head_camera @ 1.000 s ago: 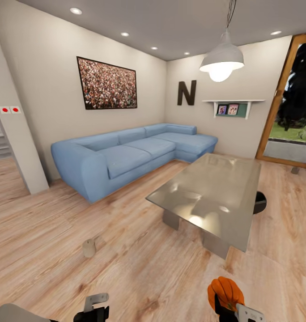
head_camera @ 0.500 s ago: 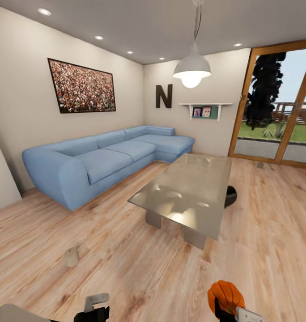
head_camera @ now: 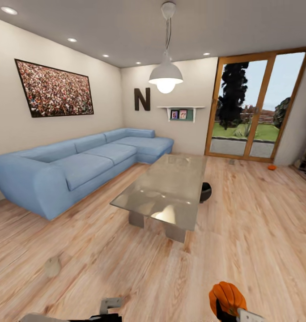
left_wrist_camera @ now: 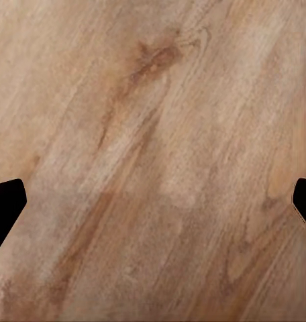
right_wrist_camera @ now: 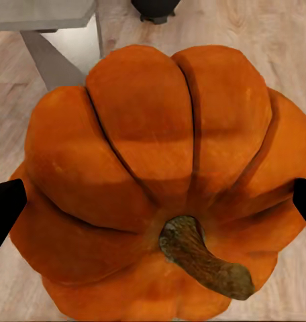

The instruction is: Place each of the two pumpkins and all three candles from the living room inside a cabinet in the living room (use any cabinet), then make sure every cabinet is closed, and position the cauldron so it is next to a table in the living room.

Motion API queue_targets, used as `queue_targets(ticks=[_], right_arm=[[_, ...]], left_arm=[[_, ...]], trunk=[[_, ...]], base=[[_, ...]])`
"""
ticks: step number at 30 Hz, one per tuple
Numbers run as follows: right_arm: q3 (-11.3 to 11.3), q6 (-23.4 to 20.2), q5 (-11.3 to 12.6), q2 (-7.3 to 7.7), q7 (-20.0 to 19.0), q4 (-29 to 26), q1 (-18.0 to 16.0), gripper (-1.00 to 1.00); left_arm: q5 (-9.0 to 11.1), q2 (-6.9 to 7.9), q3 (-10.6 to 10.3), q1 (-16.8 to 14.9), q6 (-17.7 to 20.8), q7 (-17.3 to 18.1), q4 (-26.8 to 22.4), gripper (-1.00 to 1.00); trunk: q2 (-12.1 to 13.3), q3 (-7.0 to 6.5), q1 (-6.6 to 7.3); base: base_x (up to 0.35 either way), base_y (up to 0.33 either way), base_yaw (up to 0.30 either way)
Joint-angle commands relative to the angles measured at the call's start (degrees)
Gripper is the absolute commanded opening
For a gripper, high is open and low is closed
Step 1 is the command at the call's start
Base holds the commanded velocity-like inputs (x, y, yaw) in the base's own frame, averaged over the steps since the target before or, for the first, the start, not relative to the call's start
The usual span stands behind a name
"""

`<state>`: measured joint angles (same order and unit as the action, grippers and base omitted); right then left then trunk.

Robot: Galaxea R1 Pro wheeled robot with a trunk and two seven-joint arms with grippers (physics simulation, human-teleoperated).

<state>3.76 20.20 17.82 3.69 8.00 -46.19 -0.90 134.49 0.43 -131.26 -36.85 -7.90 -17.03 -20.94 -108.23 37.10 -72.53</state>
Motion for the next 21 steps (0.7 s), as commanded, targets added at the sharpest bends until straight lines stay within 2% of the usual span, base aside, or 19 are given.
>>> queue_targets(ticks=[1,5,6,8,11,13,14,16,19,21], right_arm=[[0.3,0.3,0.3,0.17,0.3,0.4,-0.1,-1.0],[0.1,0.6,0.4,0.4,0.3,1.8,-0.1,-1.0],[0.1,1.5,0.4,0.57,0.3,2.4,-0.1,-1.0],[0.0,3.2,0.4,0.71,0.2,4.3,-0.1,-1.0],[0.0,5.6,0.3,0.73,0.1,6.2,-0.1,-1.0],[0.1,6.3,0.3,0.71,0.0,6.5,-0.1,-1.0],[0.1,6.4,0.3,0.67,0.0,6.7,-0.1,-1.0],[0.2,6.5,0.3,0.61,0.0,7.4,-0.1,-1.0],[0.4,6.6,0.3,0.46,0.0,8.7,-0.1,-1.0],[0.4,6.7,0.3,0.39,0.0,9.2,-0.1,-1.0]], left_arm=[[0.5,-0.45,-0.4,0.1,0.1,-0.2,1.0,1.0],[0.5,-3.14,0.0,0.3,3.9,-0.2,4.6,1.0],[0.5,-5.15,0.0,0.3,7.0,-0.2,6.4,1.0],[0.5,-6.6,0.0,0.4,9.8,-0.2,7.6,1.0],[0.5,-7.16,0.3,0.4,10.9,-0.3,7.9,1.0],[0.5,-7.08,3.0,0.5,11.0,-0.4,7.9,1.0],[0.5,-7.03,5.5,1.0,10.6,-0.3,7.9,1.0],[0.5,-6.69,7.9,2.3,7.6,-0.3,7.9,1.0],[0.5,-6.16,9.2,4.5,-0.7,-0.3,7.9,1.0],[0.5,-6.0,9.5,6.5,-7.9,-0.2,7.9,1.0]], trunk=[[0.4,-0.17,0.23],[2.0,-1.06,1.11],[2.4,-1.28,1.33],[3.2,-1.72,1.77],[4.4,-2.38,2.43],[5.2,-2.83,2.87],[5.6,-3.05,3.09],[6.4,-3.49,3.53],[7.6,-4.15,4.19],[8.4,-4.6,4.63]], base=[[-0.004,0.0,-0.282],[-0.002,0.0,-0.281],[0.0,0.0,-0.281],[0.0,0.0,-0.281],[0.0,0.0,-0.281],[0.0,0.0,-0.281],[0.0,0.0,-0.281],[0.0,0.0,-0.281],[0.0,0.0,-0.281],[0.0,0.0,-0.28]])
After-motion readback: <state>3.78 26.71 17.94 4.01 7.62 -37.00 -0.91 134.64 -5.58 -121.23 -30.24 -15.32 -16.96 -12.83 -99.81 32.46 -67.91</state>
